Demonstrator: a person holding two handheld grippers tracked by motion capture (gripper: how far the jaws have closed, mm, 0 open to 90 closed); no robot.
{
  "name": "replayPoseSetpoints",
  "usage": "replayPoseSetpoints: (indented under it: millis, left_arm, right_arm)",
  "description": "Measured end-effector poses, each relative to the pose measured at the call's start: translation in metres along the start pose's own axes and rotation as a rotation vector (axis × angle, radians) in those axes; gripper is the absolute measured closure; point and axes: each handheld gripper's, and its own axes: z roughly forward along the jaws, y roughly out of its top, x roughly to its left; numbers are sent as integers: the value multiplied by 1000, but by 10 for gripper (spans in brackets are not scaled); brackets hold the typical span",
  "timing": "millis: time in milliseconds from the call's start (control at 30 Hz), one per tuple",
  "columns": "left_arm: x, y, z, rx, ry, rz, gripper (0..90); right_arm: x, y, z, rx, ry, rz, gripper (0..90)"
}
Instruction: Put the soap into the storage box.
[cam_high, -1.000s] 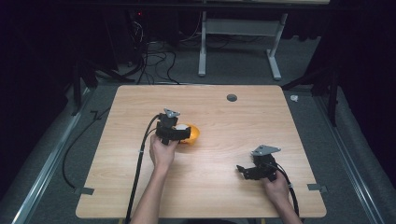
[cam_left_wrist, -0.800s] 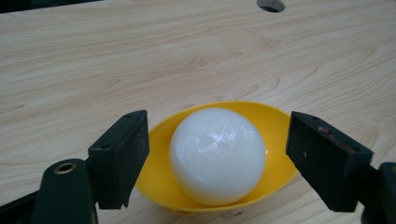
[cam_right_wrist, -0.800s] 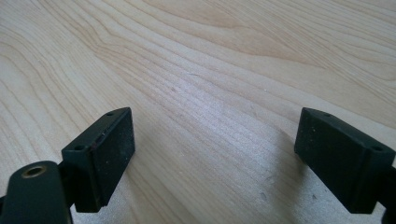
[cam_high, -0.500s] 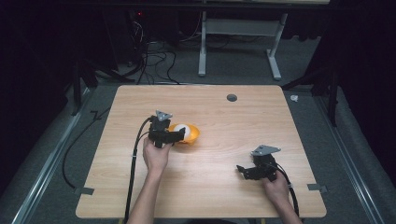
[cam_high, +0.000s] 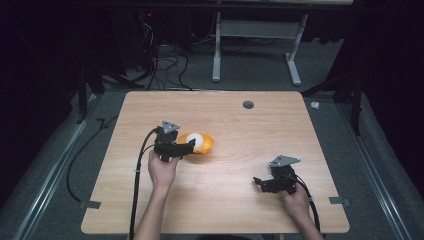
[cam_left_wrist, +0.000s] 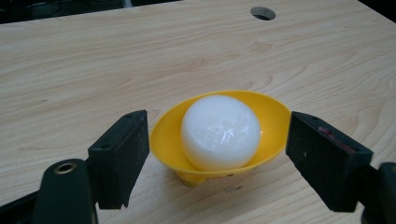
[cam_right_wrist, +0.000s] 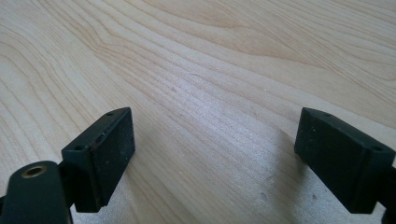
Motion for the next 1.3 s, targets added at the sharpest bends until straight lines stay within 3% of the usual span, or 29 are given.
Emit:
replayPoseSetpoints:
  millis: [233, 1133, 1300]
  left_arm:
    - [7, -8, -12, -9, 7, -12, 222]
    - [13, -27, -32, -15, 6, -26, 219]
    - [16, -33, -36, -21, 4, -48, 218]
  right_arm:
    - [0, 0, 0, -3, 1, -1, 129]
    - [0, 0, 0, -3, 1, -3, 129]
    - [0, 0, 0, -3, 1, -3, 129]
